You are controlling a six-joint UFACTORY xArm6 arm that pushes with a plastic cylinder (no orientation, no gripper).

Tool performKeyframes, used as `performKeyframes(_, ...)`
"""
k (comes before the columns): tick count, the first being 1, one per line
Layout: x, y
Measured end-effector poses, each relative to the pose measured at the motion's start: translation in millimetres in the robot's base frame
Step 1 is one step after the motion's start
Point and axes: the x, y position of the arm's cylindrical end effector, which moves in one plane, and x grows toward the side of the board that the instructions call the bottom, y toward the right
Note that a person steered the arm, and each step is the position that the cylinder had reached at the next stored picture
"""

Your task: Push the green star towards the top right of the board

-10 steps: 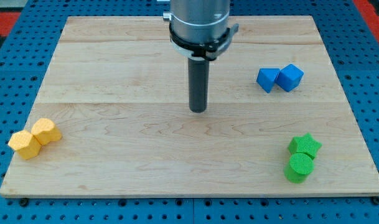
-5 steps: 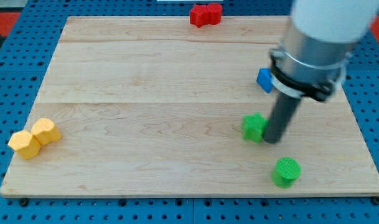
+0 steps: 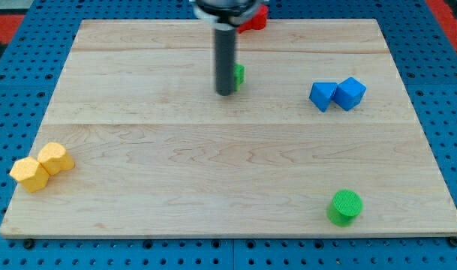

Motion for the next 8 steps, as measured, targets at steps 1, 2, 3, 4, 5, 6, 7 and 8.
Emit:
performKeyframes(1, -30, -4)
performKeyframes(2, -42, 62)
performKeyframes(3, -9, 72)
performKeyframes(4, 5, 92)
performKeyframes(5, -70, 133)
performKeyframes(6, -110, 170)
performKeyframes(7, -104, 138)
performKeyframes(8, -110, 90)
